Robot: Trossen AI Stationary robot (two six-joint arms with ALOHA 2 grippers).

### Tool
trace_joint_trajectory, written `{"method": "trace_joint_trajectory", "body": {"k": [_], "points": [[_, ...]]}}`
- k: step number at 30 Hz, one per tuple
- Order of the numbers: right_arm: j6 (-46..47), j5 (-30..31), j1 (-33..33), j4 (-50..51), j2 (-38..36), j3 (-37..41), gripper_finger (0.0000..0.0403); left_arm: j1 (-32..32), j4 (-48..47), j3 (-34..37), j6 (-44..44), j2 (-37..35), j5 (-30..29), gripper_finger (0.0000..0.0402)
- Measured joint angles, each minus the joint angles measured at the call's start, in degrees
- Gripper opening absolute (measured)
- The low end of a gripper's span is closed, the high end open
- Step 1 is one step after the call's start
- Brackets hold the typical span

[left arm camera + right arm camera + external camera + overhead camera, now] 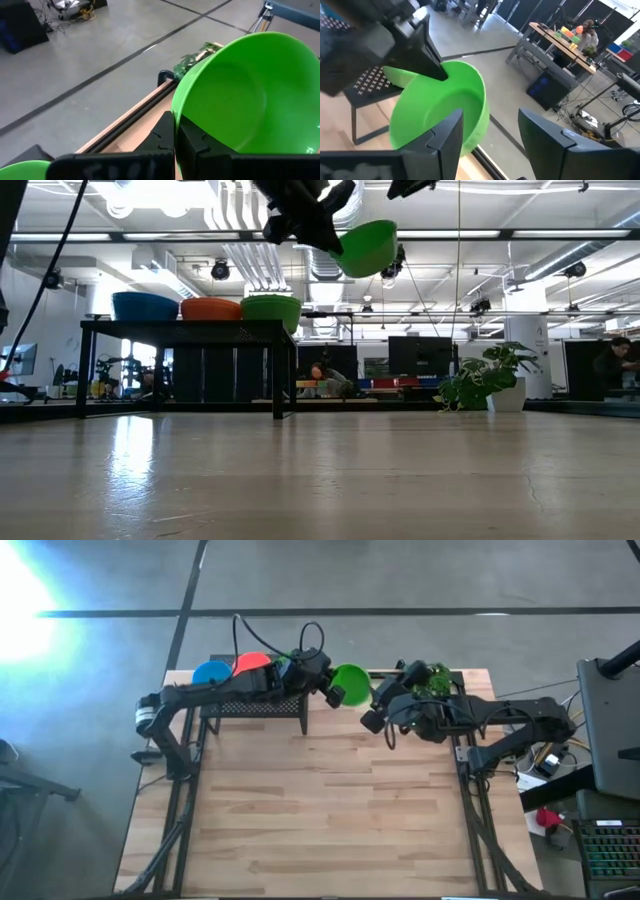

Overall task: Pick & Place Mini bowls
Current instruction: Stack the green bowl on top of the green bowl on the shelf

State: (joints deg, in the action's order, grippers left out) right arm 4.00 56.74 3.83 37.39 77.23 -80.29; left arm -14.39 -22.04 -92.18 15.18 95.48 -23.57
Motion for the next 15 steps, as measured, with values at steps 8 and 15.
{"method": "trace_joint_trajectory", "body": {"k": [8, 15], "points": [[2.29, -0.17, 1.33, -0.35, -3.44, 0.02, 0.0187, -4.94, -3.17, -0.02, 1.33, -2.03, 5.18, 0.0000], [2.48, -0.19, 2.19, -0.35, -5.67, 0.02, 0.0187, -11.47, -11.24, -0.04, 1.40, -6.63, 8.23, 0.0000]]}}
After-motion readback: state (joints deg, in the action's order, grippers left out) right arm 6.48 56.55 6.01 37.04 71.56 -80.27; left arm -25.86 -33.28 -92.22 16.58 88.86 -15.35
